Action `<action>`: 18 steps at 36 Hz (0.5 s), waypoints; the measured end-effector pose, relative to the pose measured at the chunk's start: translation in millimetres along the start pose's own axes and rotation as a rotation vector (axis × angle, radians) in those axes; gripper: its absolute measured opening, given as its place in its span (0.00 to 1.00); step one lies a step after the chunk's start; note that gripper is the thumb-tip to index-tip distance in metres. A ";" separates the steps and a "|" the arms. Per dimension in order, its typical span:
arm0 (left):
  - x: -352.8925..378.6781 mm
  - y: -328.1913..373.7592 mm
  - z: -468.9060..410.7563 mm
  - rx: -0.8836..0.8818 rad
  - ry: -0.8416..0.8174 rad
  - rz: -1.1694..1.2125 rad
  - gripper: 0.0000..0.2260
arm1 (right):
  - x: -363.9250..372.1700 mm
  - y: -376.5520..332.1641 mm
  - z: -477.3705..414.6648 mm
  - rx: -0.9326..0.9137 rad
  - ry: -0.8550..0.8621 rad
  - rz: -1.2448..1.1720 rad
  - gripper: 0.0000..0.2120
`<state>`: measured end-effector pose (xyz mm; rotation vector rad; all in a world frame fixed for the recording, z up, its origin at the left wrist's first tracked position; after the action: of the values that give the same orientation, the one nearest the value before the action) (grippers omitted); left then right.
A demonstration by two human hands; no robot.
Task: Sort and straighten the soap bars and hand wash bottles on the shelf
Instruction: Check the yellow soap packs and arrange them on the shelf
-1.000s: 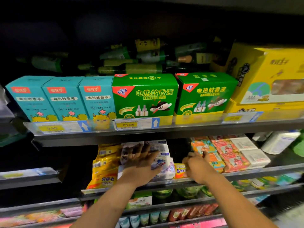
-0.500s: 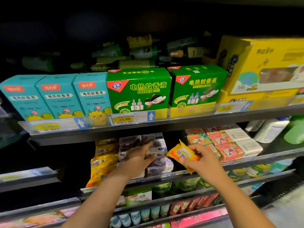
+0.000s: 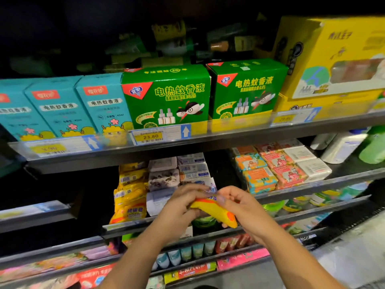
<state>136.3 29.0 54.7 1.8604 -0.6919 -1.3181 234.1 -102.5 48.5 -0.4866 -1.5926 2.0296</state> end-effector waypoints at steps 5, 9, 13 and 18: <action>-15.4 -1.9 4.8 -0.182 0.120 0.155 0.06 | -0.4 -7.7 0.6 -0.059 -0.075 -0.018 0.17; -18.6 -7.2 7.7 -0.356 0.197 0.358 0.05 | 2.2 -13.7 2.7 -0.137 -0.126 0.026 0.25; -16.7 -1.7 6.8 -0.394 0.264 0.509 0.04 | 8.2 -17.9 1.2 -0.185 -0.032 0.029 0.20; -16.0 9.2 8.8 -0.358 0.250 0.672 0.19 | 7.1 -18.8 -0.5 -0.165 0.056 -0.034 0.12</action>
<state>122.7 33.7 69.1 1.3025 -0.7915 -0.7002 231.9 -94.5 66.9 -0.5674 -1.7312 1.8523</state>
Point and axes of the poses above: each hand's wrist, its own z-axis away from the middle knuckle, its own x-axis out of the palm, y = z × x, the point moved 7 cm from there along -z, towards the middle knuckle, and after that the axes turned 1 degree about z, right-handed, at the moved point
